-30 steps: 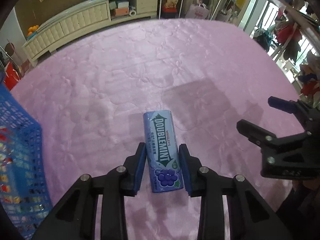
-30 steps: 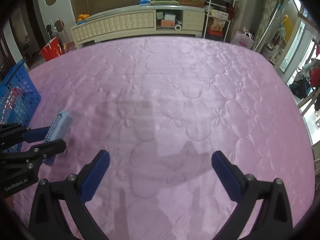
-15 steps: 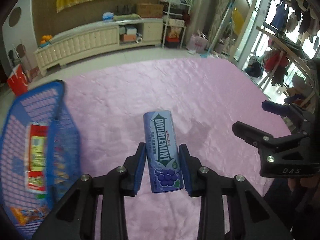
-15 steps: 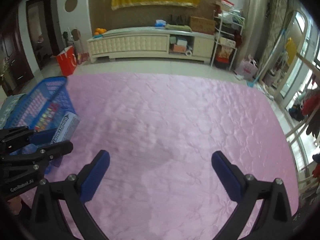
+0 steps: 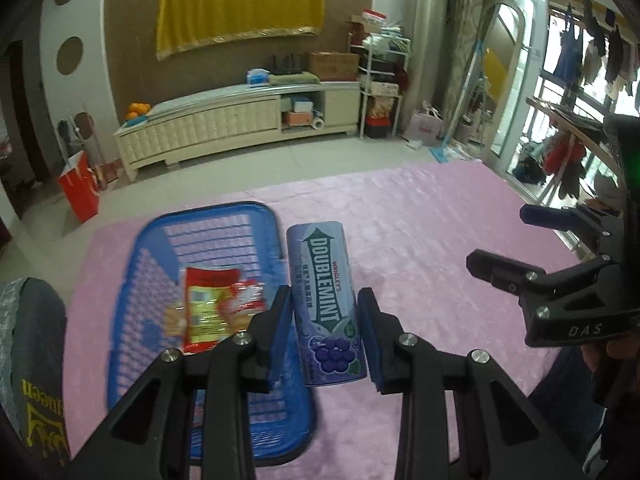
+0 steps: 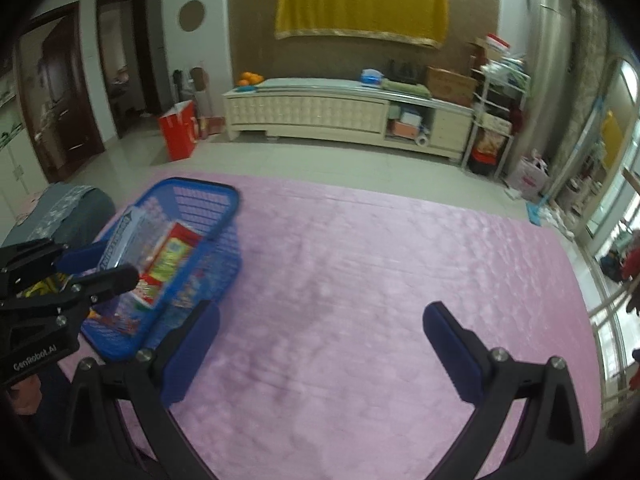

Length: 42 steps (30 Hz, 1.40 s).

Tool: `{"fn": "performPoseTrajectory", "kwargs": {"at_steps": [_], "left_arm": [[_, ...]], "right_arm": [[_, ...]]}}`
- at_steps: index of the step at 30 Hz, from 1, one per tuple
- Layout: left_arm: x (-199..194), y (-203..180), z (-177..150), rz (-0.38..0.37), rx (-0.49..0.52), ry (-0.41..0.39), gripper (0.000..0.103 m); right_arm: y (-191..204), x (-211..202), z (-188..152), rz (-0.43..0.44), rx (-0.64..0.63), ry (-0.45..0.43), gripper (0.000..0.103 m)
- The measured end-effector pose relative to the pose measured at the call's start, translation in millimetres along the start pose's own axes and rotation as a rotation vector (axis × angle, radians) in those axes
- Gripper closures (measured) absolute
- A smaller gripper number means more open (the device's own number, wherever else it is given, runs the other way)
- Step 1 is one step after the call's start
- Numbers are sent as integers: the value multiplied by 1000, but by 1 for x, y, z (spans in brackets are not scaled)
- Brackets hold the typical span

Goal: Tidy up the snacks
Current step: 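Carry the gum pack over the blue basket with the left gripper, then open the left gripper to drop the gum pack into the basket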

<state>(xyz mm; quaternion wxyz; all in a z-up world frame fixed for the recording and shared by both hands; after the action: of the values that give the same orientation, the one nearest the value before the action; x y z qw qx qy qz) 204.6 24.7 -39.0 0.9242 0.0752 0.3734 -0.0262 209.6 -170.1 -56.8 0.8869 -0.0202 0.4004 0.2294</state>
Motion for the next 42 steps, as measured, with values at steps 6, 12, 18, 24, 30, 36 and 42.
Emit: {"fn": "performPoseTrajectory", "kwargs": {"at_steps": [6, 12, 18, 24, 30, 36, 42], "left_arm": [[-10, 40, -6, 37, -34, -6, 72], [-7, 64, -19, 52, -53, 25, 72], [7, 76, -30, 48, -77, 67, 72], [32, 80, -41, 51, -91, 116, 72], [55, 87, -51, 46, -96, 170, 72], [73, 92, -59, 37, -101, 207, 72], [76, 90, -56, 50, -99, 189, 62]], "right_arm": [[37, 12, 14, 50, -59, -1, 0], [63, 25, 18, 76, -92, 13, 0], [77, 43, 16, 83, -119, 42, 0], [80, 69, 13, 95, -103, 81, 0], [81, 86, 7, 91, -95, 116, 0], [80, 93, 2, 93, -88, 145, 0], [77, 93, 0, 80, -75, 149, 0]]}}
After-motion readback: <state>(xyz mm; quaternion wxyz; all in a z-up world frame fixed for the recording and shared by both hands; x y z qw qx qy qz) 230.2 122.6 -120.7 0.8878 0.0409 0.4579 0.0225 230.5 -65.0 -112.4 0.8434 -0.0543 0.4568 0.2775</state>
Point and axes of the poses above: each gripper's, at about its wrist camera, not at the fingertips, and x roughly the way its jaws point, y to its left, z to its top, the point moved 5 cm from there along x, roughly the way its jaws point, and after that the axes turned 13 degrees about z, right-handed, at the moved point
